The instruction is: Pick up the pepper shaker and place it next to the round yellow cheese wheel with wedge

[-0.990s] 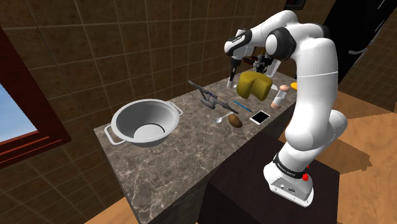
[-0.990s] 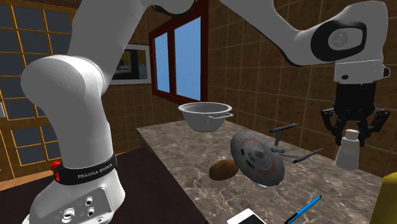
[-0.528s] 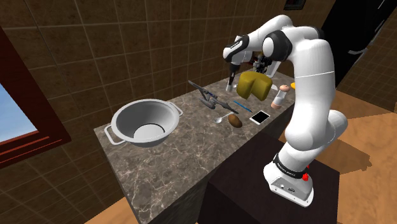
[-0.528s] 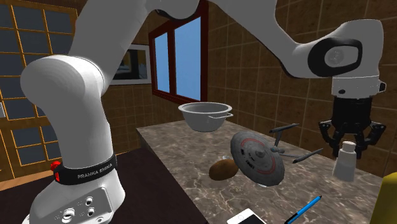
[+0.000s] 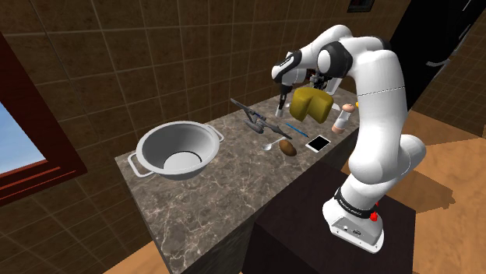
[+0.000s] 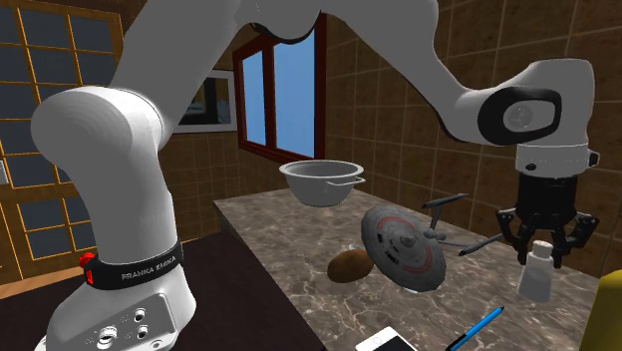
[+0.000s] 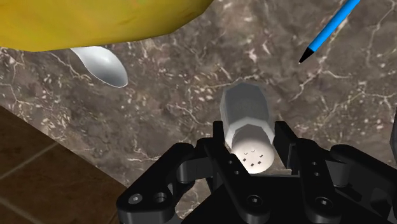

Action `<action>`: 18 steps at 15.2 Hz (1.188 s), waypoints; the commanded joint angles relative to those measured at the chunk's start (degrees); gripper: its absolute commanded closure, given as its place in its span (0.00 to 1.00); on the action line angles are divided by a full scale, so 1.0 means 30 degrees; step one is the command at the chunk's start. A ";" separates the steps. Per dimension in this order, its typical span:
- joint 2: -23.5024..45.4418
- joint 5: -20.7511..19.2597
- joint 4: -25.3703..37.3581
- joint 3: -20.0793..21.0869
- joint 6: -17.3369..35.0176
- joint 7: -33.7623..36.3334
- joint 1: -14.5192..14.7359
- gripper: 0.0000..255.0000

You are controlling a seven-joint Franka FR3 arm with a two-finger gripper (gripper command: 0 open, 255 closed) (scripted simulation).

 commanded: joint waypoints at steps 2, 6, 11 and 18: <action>0.0040 0.0010 0.0003 0.0012 0.0051 0.0014 0.0010 1.00; 0.0040 0.0010 0.0003 0.0012 0.0051 0.0014 0.0010 1.00; 0.0039 0.0010 -0.0001 0.0012 0.0053 0.0014 0.0011 0.00; -0.1648 -0.0483 -0.0152 -0.0363 -0.1456 0.0302 0.0349 0.00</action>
